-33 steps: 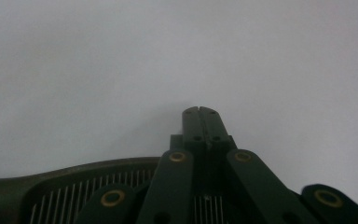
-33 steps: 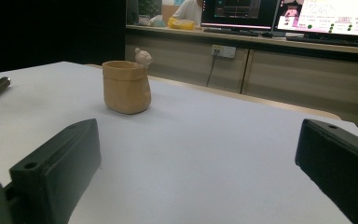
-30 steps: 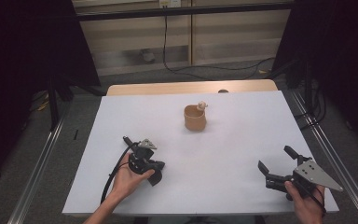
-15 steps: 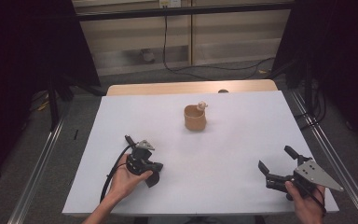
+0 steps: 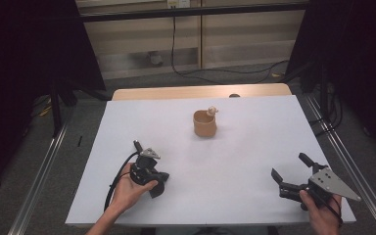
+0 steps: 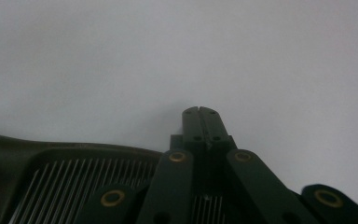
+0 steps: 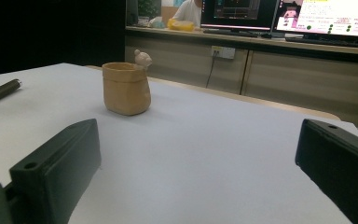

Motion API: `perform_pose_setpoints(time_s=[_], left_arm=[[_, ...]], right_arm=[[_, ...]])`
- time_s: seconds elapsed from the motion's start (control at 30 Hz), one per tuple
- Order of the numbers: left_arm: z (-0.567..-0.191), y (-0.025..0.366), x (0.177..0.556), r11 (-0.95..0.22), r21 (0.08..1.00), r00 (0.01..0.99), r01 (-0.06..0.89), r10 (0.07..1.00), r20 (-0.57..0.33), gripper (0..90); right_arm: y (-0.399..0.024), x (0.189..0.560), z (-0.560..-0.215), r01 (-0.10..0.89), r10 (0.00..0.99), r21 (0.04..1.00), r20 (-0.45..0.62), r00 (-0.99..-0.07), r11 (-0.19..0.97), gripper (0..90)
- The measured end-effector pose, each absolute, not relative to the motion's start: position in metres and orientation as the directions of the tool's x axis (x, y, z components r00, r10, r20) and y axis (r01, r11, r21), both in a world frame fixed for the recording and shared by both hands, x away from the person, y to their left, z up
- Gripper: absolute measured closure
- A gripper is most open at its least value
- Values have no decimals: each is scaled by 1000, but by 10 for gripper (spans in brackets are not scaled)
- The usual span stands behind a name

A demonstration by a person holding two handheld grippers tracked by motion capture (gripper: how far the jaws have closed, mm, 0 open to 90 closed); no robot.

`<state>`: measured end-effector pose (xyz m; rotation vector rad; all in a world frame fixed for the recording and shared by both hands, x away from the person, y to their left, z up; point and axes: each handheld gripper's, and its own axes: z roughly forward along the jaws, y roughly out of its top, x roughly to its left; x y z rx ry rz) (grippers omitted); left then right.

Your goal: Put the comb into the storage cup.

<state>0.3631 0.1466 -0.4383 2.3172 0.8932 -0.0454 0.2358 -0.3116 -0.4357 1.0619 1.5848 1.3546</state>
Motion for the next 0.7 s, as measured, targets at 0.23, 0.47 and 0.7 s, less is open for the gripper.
perform_pose_setpoints(time_s=[0.23, 0.47, 0.7], left_arm=[[-439, 150, 362, -551, 555, 760, 623, 593, -265, 900], [-439, 151, 360, -566, 558, 772, 608, 585, -248, 900], [-439, 155, 359, -565, 554, 772, 611, 579, -261, 900]], right_arm=[[-311, 236, -436, 104, 937, 991, -44, -346, 85, 0], [-312, 236, -436, 103, 939, 992, -38, -343, 78, 0], [-312, 236, -436, 105, 940, 992, -35, -339, 74, 0]])
